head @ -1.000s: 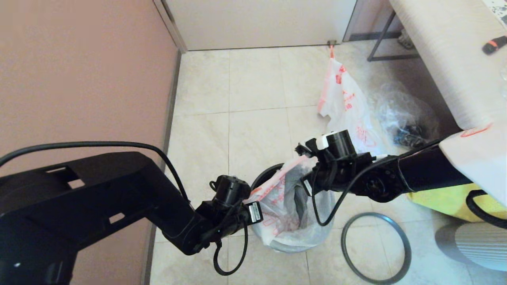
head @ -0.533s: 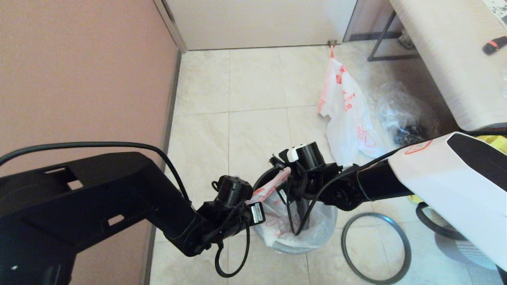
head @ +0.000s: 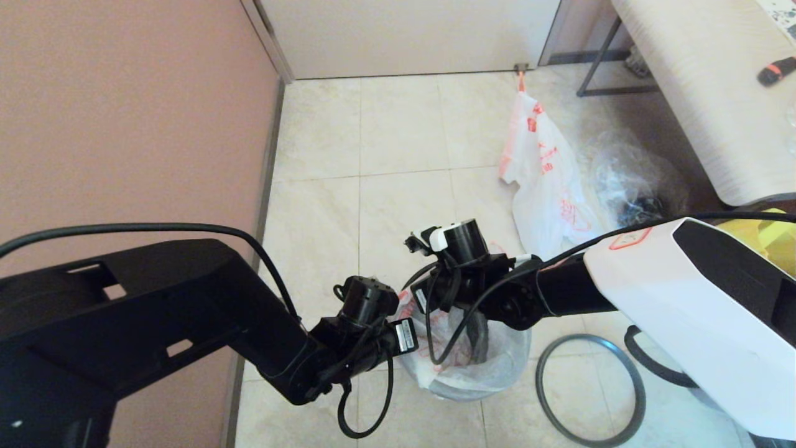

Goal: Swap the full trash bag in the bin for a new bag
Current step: Put the new garbage bag on the trash can

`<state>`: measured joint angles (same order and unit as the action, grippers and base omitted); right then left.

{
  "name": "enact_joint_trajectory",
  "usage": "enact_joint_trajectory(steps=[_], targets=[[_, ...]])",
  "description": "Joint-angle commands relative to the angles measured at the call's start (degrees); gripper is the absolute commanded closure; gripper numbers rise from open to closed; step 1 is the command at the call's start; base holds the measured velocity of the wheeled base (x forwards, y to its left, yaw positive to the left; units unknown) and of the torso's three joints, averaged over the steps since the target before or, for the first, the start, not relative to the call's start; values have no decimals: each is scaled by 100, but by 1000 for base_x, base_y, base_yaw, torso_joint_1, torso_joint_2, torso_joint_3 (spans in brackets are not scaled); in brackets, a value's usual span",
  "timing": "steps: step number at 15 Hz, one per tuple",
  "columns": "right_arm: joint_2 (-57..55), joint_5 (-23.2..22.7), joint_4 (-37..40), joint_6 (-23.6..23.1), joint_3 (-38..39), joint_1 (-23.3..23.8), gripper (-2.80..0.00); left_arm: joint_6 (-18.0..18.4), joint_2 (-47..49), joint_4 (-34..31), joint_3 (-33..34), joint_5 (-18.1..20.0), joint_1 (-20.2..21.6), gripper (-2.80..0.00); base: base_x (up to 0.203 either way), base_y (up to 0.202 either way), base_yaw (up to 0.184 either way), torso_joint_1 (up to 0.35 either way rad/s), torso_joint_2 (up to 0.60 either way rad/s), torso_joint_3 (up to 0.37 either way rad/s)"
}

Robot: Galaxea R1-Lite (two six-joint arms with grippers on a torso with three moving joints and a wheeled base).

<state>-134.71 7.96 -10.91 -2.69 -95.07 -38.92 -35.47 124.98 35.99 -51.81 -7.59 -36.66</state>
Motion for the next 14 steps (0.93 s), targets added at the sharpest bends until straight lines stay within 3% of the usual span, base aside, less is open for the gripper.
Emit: enact_joint_trajectory(steps=[1,6,11,14], targets=[[-99,12,-8,40,-184,-55,0,-21,-11,22,5,-5,-9,0,0,0,0,0,0,0],[-199,30,-42,74,-589,31,0,-12,0,22,5,-7,-26,0,0,0,0,0,0,0],[-1021,22,86,17,-1831,286,0,58,18,40,92,-23,-122,0,0,0,0,0,0,0],[-1163,21,44,-146,-1840,475,0,58,9,61,150,-18,-140,0,0,0,0,0,0,0]])
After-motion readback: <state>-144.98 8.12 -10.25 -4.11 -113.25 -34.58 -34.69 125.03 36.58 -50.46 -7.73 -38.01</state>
